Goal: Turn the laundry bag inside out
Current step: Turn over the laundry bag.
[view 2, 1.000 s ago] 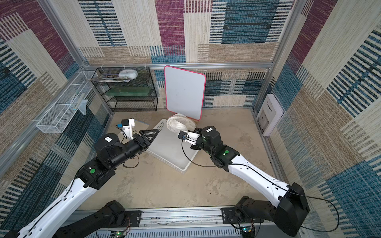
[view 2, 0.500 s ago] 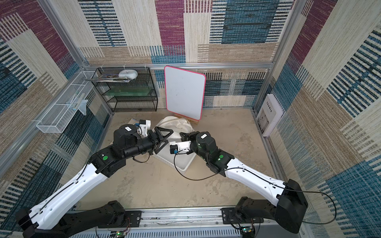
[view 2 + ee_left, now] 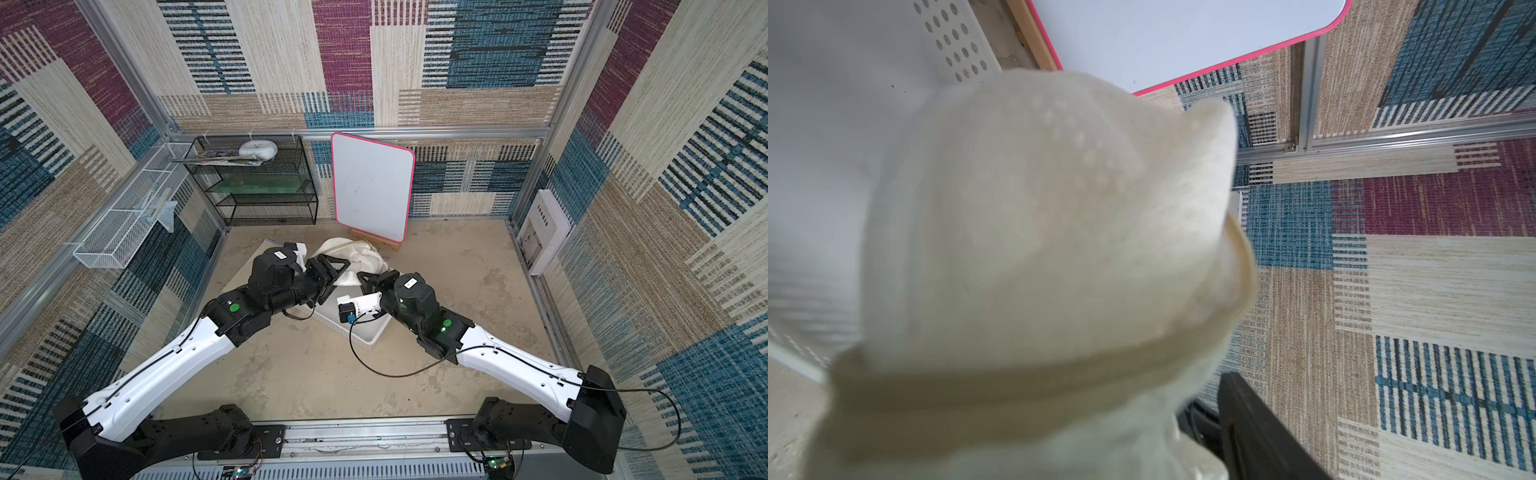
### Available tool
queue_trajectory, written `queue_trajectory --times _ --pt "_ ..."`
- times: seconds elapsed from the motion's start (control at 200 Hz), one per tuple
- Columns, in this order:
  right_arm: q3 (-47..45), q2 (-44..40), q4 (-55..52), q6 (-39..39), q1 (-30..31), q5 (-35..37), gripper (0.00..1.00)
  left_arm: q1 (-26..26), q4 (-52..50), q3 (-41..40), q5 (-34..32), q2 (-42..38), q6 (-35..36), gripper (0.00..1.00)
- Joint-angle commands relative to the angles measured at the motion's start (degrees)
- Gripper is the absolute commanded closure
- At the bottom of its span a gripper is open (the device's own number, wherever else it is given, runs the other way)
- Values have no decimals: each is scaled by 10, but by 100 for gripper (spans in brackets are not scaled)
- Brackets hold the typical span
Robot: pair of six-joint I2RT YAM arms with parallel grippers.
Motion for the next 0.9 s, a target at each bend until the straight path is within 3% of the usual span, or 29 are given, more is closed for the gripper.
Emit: queue_trajectory --times 0.0,0.175,0.27,0.32,0.401,0.476,0.516,0.536,0.581,0.746,0.826,0.891 --pt "-6 2 12 -12 2 20 100 0 40 3 -7 -2 15 31" --pt "-5 19 20 -15 2 45 100 0 22 -11 -24 -16 -5 19" --pt "-7 19 31 -14 7 32 100 1 -2 -12 -35 -11 -18 19" --pt "-7 17 35 -16 12 28 100 2 -6 -16 -37 -6 -27 23" --pt "-10 12 39 -12 20 17 100 6 0 -22 -35 1 -34 41" --pt "-9 4 31 23 21 0 100 8 9 -25 -37 2 -28 79" --pt "-10 -1 27 62 20 -18 100 9 10 -24 -38 3 -13 94" --pt "-11 -4 24 88 21 -28 100 10 5 -22 -40 3 -5 100" --pt "-12 -8 12 146 21 -54 100 13 -10 -16 -45 3 15 100" --pt "1 -22 -19 399 18 -148 46 54 16 -31 -1 -12 115 100" --pt "41 -24 -59 478 0 -191 38 88 66 -41 87 -15 207 100" --pt "65 -26 -67 515 -24 -195 36 107 43 -25 137 -12 264 100"
